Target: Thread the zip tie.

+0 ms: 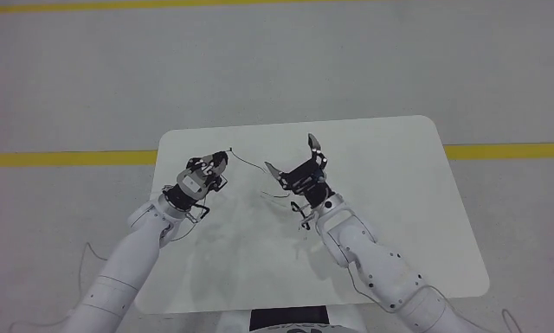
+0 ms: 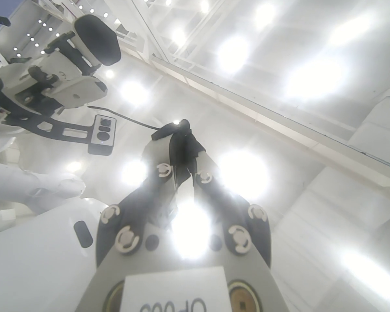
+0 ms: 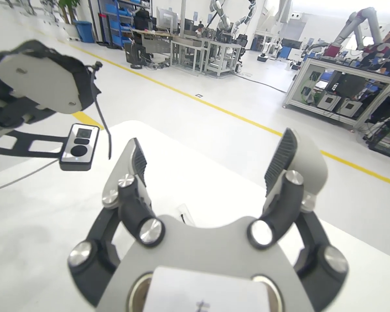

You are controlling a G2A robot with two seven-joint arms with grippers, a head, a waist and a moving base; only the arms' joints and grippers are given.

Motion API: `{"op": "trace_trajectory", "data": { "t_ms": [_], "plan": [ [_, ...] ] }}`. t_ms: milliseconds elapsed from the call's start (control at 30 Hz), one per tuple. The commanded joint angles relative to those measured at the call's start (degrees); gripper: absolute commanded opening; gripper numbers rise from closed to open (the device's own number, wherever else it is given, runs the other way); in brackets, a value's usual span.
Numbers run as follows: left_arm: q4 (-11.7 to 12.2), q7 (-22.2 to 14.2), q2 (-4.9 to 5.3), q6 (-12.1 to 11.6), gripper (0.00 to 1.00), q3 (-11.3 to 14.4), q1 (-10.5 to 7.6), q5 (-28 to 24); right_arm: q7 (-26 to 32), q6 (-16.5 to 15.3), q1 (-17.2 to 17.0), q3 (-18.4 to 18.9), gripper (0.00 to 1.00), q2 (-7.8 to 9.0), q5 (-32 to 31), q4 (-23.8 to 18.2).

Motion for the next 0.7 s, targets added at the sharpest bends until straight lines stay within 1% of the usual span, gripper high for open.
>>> {"op": "trace_trajectory", "data": {
  "t_ms": [0,133,300,367,433,600,667],
  "plan": [
    [-0.89,-0.63,0.14,0.25,0.0,-0.62,0.31,0.34,-0.6,-2.19,-0.78,1.43,1.0,0.24,1.21,-0.83],
    [-3.21,-1.24,0.51,0.25,0.0,-1.24,0.92,0.84,-1.1,-5.07,-2.06,3.72,1.0,0.59,2.02,-2.18],
    [-5.19,-1.47,1.12,0.25,0.0,-1.92,1.37,1.08,-0.54,-7.37,-2.77,5.28,1.0,0.69,3.01,-3.52],
    [-5.43,-1.81,1.37,0.25,0.0,-2.25,1.54,1.0,-0.23,-7.99,-3.03,5.79,1.0,0.68,3.71,-4.06],
    [-5.43,-1.81,1.37,0.25,0.0,-2.25,1.54,1.0,0.0,-9.02,-3.26,6.21,1.0,0.69,4.07,-4.71],
    [-5.43,-1.81,1.37,0.25,0.0,-2.25,1.54,1.0,0.0,-9.02,-3.26,6.21,1.0,0.69,4.07,-4.71],
    [-6.03,-0.92,1.29,0.09,0.0,-2.2,1.57,0.6,0.0,-9.02,-3.26,6.21,1.0,0.69,4.07,-4.71]
  ]
}}
